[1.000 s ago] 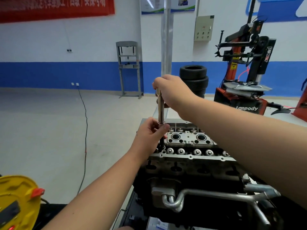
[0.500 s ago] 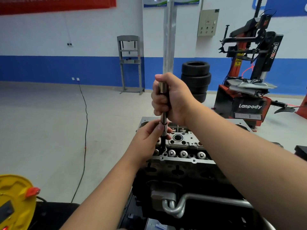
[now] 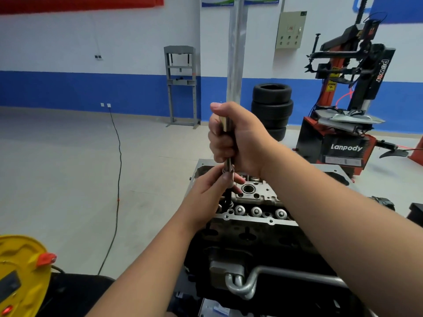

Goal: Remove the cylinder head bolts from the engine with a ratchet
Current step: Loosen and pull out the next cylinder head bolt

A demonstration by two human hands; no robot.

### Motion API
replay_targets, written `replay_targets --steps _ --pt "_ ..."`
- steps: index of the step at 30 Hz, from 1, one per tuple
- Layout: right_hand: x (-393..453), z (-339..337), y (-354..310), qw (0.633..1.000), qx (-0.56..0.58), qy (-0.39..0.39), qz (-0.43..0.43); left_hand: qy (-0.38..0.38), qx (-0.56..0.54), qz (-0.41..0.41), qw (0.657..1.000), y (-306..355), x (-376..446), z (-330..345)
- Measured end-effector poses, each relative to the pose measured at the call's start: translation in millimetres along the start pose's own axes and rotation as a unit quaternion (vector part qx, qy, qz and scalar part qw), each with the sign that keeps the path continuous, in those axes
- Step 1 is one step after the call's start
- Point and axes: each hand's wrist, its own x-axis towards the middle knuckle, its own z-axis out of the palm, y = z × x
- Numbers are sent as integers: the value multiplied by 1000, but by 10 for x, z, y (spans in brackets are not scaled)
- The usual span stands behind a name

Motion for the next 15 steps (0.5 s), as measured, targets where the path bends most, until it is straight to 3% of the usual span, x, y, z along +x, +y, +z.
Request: replay_targets --steps 6,10,15 --pt "-20 160 33 978 -99 181 -23 79 -18 -4 997 -13 42 28" --pt "-18 200 86 980 -92 159 -82 95 -30 -1 995 -7 61 57" --pt "3 -16 30 999 33 33 -25 6 -28 -10 1000 32 1 1"
